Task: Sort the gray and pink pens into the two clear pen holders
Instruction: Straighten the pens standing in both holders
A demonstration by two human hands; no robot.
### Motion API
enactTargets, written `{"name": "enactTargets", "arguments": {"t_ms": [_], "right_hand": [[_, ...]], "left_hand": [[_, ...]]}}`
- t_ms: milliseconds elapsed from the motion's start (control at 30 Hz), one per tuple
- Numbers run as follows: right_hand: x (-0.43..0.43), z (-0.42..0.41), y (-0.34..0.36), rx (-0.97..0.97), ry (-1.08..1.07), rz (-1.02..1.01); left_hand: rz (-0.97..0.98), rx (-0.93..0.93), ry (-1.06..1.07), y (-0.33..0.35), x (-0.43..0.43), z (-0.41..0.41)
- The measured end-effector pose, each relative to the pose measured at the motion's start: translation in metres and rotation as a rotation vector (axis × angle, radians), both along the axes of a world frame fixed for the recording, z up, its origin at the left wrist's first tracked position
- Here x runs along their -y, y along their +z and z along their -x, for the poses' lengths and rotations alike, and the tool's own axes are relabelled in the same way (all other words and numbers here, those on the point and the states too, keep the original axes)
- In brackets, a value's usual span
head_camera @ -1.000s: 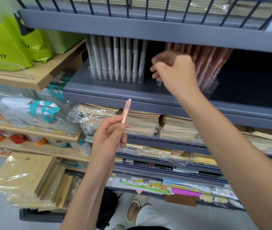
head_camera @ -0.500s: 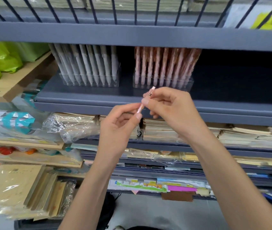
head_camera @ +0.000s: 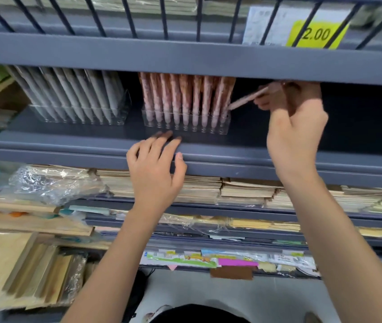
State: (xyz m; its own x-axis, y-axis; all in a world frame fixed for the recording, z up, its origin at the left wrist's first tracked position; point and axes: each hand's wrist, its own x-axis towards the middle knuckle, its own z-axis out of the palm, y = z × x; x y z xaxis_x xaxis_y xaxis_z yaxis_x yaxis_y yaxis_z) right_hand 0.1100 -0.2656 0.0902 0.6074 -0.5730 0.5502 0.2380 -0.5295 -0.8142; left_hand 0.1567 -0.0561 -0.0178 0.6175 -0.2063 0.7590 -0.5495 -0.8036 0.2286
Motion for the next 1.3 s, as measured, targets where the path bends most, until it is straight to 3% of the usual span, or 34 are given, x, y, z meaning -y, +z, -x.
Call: {"name": "enactTargets", "arguments": {"t_ms": [233,333,500,733,967,1167,1300], "right_hand": [[0.004,-0.032,0.002,-0.142,0.121,0.262],[0.000,-0.040,0.003,-0.207,0.097,0.346],[-0.014,-0.041,-0.004,-0.235,0.070,0.306],[-0.021,-0.037,-0.010,-0.294,-0.011,0.468],[-0.032,-0.035,-0.006,-0.359,-0.109,0.651],[-0.037,-0.040,-0.011,-0.339,-0.118,0.599],[-0.038,-0.038,-0.024,-0.219,-0.072,0.371]], "left_hand": [[0.012,-0.057,-0.020,0.010,0.000,0.006],[0.203,-0.209,-0.079,0.022,-0.004,0.010],[0.498,-0.374,-0.082,0.055,-0.015,-0.006],[0.534,-0.540,-0.222,0.070,-0.020,-0.040],[0.481,-0.498,-0.342,0.068,-0.029,-0.049],[0.489,-0.503,-0.350,0.068,-0.037,-0.050],[0.549,-0.497,-0.343,0.067,-0.037,-0.048]]}}
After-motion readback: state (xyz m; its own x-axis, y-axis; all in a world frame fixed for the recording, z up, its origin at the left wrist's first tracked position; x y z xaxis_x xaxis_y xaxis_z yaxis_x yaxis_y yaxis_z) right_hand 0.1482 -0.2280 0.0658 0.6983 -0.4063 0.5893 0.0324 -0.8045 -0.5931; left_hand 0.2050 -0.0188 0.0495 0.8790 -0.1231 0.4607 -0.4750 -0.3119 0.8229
